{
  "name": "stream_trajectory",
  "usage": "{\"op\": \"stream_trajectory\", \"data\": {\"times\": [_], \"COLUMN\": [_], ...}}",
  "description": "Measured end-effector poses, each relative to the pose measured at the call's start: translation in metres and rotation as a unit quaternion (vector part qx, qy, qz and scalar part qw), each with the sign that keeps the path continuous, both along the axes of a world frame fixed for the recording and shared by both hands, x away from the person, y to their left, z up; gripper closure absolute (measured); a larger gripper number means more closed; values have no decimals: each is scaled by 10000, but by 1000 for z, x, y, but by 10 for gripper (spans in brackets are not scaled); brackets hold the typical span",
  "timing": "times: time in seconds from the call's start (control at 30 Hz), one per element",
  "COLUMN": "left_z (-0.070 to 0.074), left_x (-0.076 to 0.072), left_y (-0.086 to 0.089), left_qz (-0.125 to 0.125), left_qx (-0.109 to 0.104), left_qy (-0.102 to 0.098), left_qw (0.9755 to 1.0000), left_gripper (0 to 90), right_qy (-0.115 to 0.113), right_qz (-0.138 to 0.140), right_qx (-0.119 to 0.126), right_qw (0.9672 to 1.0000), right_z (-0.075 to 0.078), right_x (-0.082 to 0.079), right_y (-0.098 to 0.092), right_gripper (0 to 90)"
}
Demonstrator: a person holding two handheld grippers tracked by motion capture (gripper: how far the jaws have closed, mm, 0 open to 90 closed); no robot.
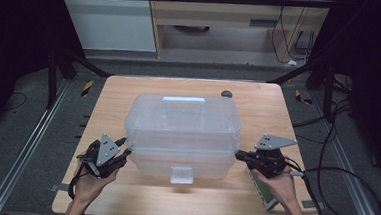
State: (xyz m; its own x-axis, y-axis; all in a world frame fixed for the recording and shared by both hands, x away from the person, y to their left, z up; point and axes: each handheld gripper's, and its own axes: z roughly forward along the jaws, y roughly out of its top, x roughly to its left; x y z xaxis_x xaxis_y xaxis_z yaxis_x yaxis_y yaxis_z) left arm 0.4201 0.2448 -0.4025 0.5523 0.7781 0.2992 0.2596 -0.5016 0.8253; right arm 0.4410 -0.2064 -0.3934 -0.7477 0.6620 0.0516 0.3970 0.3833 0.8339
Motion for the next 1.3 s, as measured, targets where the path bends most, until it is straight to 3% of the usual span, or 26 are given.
{"op": "stream_trajectory", "data": {"times": [0.3,0.73,1.3], "left_z": [5,6,9], "left_x": [0,2,1], "left_y": [2,1,-1], "left_qz": [37,246,356], "left_qx": [-157,-362,-441], "left_qy": [-18,-174,-192], "left_qw": [9999,9989,9982], "left_gripper": [694,667,663], "right_qy": [-62,-136,-171], "right_qz": [-41,-80,-144], "right_qx": [35,30,136], "right_qw": [10000,9999,9997], "right_z": [3,7,9], "right_x": [1,2,4], "right_y": [1,2,0], "right_gripper": [900,900,900]}}
